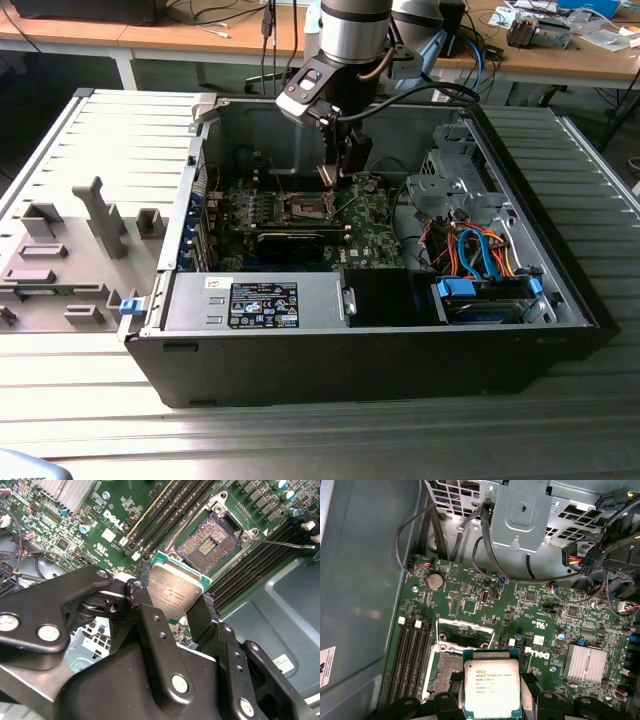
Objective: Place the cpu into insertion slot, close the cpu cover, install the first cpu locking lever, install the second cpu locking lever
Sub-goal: 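Place the cpu into insertion slot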
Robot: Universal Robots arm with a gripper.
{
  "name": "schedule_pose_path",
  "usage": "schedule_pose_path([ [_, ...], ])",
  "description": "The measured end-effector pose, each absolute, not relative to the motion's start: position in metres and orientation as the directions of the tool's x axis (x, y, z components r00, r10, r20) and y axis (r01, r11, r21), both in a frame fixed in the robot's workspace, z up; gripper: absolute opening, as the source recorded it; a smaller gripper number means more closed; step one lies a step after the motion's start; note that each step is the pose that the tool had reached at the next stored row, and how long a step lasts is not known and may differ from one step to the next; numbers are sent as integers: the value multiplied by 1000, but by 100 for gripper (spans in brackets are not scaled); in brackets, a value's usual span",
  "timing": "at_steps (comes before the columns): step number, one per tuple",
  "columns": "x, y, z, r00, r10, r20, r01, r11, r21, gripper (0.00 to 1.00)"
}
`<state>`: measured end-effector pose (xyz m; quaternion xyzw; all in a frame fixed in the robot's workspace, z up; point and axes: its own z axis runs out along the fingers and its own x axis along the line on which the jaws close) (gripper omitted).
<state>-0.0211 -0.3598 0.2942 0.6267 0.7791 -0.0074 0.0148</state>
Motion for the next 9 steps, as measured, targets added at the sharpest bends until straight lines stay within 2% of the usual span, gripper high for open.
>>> schedule_pose_path([
  [9,-21,-360,294,-198,980,-32,980,198,7,54],
])
